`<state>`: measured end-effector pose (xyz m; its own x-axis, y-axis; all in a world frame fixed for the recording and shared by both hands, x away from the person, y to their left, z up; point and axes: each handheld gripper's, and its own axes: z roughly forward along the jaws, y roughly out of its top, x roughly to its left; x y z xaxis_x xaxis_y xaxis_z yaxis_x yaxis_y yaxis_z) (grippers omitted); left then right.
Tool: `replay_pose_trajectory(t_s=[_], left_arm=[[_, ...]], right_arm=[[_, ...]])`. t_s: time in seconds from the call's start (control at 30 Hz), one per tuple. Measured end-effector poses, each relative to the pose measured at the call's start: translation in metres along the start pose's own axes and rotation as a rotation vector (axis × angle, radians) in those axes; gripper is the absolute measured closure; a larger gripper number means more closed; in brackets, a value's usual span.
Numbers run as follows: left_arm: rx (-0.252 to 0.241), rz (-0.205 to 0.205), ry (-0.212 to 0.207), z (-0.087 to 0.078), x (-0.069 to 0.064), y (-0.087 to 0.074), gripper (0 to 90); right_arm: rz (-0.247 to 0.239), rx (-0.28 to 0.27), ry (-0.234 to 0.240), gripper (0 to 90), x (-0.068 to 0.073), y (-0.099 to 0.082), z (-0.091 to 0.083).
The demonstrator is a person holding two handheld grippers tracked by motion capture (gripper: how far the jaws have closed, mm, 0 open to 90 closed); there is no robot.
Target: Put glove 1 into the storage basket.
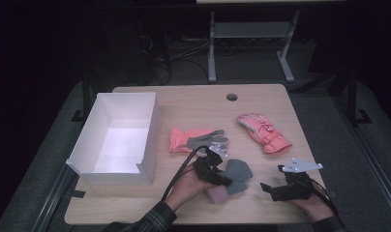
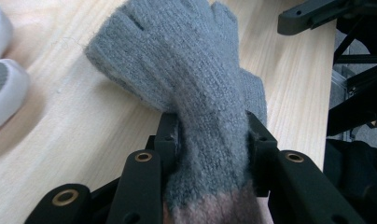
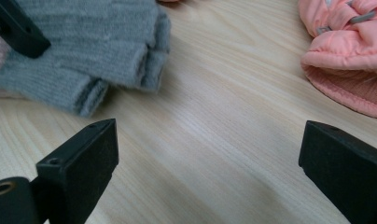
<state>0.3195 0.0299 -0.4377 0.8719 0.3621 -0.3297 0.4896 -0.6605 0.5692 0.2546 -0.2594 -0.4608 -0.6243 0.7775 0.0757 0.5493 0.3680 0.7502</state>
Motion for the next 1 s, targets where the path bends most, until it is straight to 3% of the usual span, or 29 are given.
replay_pose_trajectory(t_s=[0.4, 0.87, 1.0], left_arm=[[-0.028, 0.001, 0.010, -0.031, -0.002, 0.007, 64.9], [-0.086, -0.033, 0.068, -0.087, 0.003, 0.019, 64.8], [-0.099, -0.026, 0.091, -0.103, 0.004, 0.022, 64.8]], right_arm=[[0.000, 0.007, -0.002, 4.8, 0.001, 0.000, 0.002], [-0.005, 0.019, 0.002, 4.8, 0.002, -0.001, 0.005], [-0.010, 0.021, 0.003, 4.8, 0.002, -0.001, 0.005]])
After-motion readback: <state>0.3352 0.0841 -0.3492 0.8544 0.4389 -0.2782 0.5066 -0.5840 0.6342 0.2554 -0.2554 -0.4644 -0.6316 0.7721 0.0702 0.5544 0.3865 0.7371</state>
